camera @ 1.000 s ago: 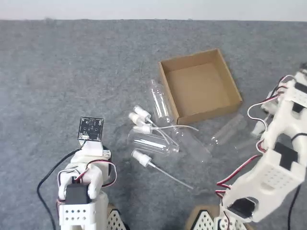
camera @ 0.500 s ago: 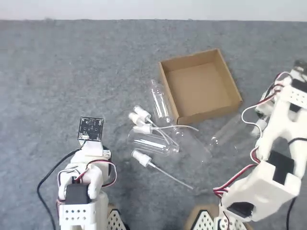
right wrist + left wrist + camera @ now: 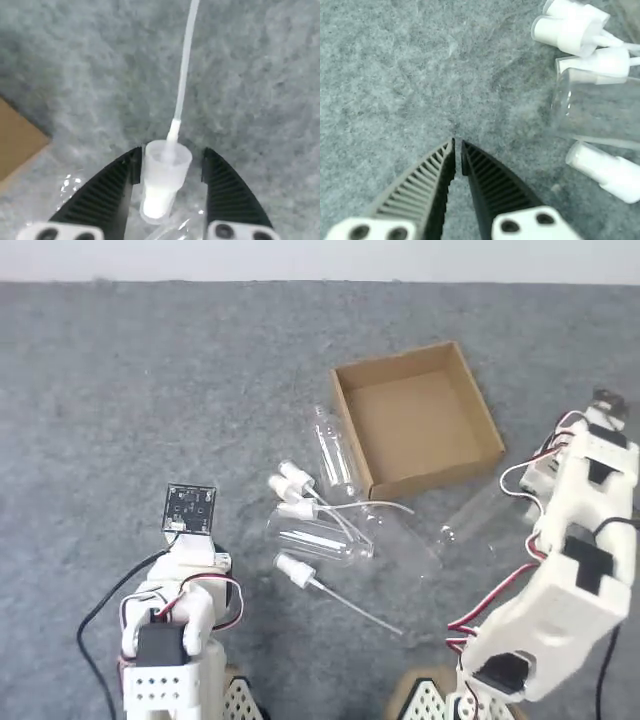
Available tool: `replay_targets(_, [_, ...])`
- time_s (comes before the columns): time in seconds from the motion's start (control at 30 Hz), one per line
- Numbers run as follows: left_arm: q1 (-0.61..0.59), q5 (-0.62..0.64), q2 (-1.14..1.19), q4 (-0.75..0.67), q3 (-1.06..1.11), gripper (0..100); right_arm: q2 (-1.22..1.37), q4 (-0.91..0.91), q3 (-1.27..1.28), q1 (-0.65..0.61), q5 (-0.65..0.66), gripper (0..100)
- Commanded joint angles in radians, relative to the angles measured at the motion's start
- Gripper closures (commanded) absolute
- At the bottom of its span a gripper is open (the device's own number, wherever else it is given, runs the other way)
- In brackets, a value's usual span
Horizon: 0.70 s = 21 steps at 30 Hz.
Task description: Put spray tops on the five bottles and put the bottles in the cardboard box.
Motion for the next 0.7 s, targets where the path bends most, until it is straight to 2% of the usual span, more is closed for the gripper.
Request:
replay_targets(0.0, [-0.006, -0.006, -0.018, 0.005, -0.008, 99, 0.013, -0.041, -0.014, -0.005, 0.000, 86.4])
replay_targets(0.17, [-0.006, -0.006, -0.018, 0.005, -0.008, 99, 0.013, -0.051, -0.044, -0.005, 0.009, 99.1])
replay_targets(0.27, [-0.006, -0.006, -0.018, 0.005, -0.008, 99, 0.013, -0.015, -0.112, -0.005, 0.009, 99.1])
replay_targets(0.5, [-0.006, -0.006, -0.018, 0.005, -0.008, 99, 0.012, 0.252, -0.422, -0.042, 0.008, 99.2])
replay_targets(0.67, [-0.006, -0.006, -0.018, 0.005, -0.008, 99, -0.016, 0.464, -0.626, -0.160, 0.006, 99.2])
